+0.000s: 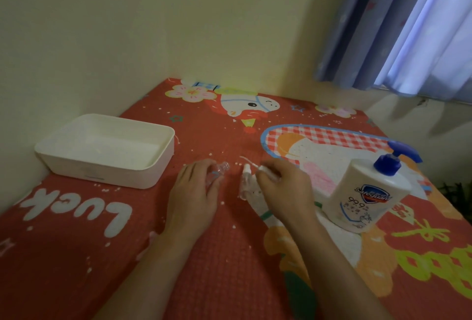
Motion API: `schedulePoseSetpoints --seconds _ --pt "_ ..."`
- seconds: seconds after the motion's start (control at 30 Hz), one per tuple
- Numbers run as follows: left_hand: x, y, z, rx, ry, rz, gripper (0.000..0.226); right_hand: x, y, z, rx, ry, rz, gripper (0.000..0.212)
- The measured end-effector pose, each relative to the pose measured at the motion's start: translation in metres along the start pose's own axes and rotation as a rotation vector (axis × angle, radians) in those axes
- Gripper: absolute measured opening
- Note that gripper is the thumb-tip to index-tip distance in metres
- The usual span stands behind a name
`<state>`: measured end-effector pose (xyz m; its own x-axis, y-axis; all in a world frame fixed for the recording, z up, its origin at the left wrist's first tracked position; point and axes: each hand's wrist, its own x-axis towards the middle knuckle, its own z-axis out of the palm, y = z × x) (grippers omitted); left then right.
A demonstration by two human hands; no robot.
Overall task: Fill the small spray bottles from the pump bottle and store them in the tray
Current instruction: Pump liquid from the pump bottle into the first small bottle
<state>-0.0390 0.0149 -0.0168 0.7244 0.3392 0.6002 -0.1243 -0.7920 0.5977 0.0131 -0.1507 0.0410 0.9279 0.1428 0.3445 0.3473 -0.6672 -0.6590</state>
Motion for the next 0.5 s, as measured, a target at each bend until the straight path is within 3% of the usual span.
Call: schedulePoseSetpoints --seconds 0.23,0.5 --pt "0.0 0.001 -0.004 -0.115 0.123 -0.058 0.035 0.006 -0.022 0.058 -0.333 0.003 -0.265 0.019" --pt "0.001 0.005 -0.003 -0.104 0.09 -0.038 0.043 0.005 -0.013 0.083 -0.555 -0.04 -0.331 0.018"
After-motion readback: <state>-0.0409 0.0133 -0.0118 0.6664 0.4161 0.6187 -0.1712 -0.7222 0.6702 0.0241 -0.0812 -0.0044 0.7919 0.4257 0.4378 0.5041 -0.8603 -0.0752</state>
